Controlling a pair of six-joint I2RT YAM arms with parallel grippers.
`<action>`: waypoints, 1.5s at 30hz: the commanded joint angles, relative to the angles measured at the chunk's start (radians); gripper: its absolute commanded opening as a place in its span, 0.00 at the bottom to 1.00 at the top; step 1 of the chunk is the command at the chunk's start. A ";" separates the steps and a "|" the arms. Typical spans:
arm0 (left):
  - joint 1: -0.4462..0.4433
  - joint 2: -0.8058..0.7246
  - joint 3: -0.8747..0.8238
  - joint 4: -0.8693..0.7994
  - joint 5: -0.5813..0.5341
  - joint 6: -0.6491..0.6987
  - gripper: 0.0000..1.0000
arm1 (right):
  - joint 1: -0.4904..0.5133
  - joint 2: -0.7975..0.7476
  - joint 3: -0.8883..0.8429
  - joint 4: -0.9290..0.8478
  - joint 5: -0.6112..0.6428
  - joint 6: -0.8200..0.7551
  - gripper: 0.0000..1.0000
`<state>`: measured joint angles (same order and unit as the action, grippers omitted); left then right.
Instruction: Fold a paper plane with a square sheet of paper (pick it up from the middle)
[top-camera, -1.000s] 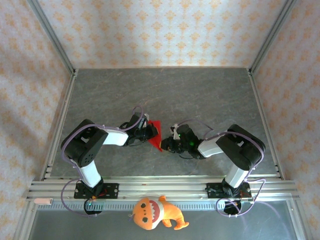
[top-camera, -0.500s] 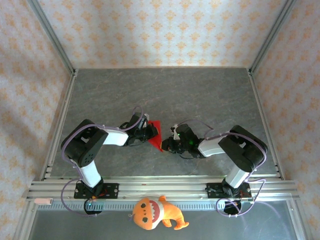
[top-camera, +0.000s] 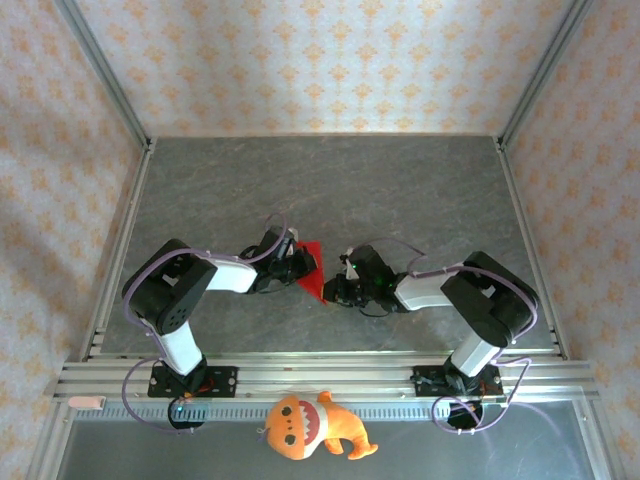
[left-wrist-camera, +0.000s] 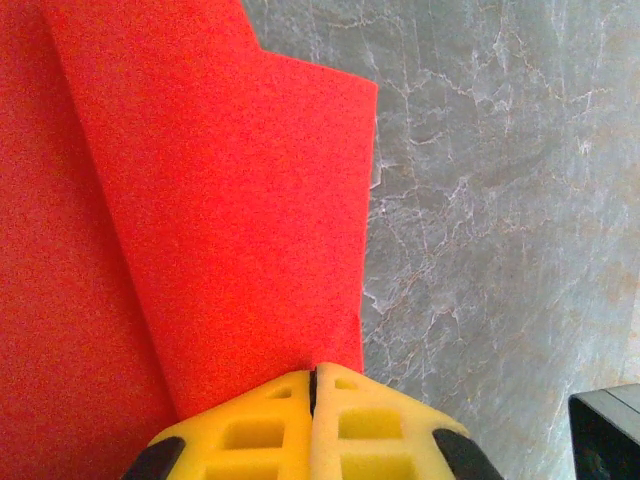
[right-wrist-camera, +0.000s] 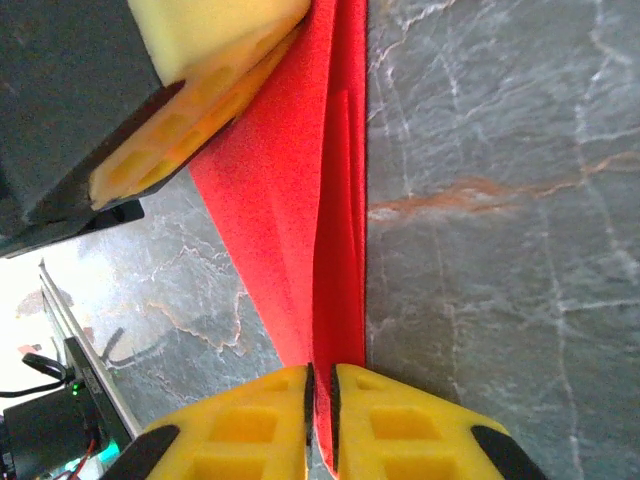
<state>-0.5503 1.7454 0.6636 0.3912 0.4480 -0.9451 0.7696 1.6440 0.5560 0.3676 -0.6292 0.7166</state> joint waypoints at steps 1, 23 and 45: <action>-0.008 0.028 -0.039 -0.067 -0.063 -0.013 0.00 | 0.008 0.005 -0.012 -0.190 0.010 -0.027 0.15; -0.017 0.036 -0.038 -0.058 -0.065 -0.021 0.00 | 0.019 -0.019 0.015 -0.335 0.115 -0.074 0.05; -0.020 0.037 -0.041 -0.047 -0.063 -0.025 0.00 | 0.020 -0.148 0.078 -0.360 0.156 -0.085 0.10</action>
<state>-0.5682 1.7454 0.6525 0.4187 0.4332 -0.9710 0.7853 1.5513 0.6029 0.0811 -0.5282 0.6491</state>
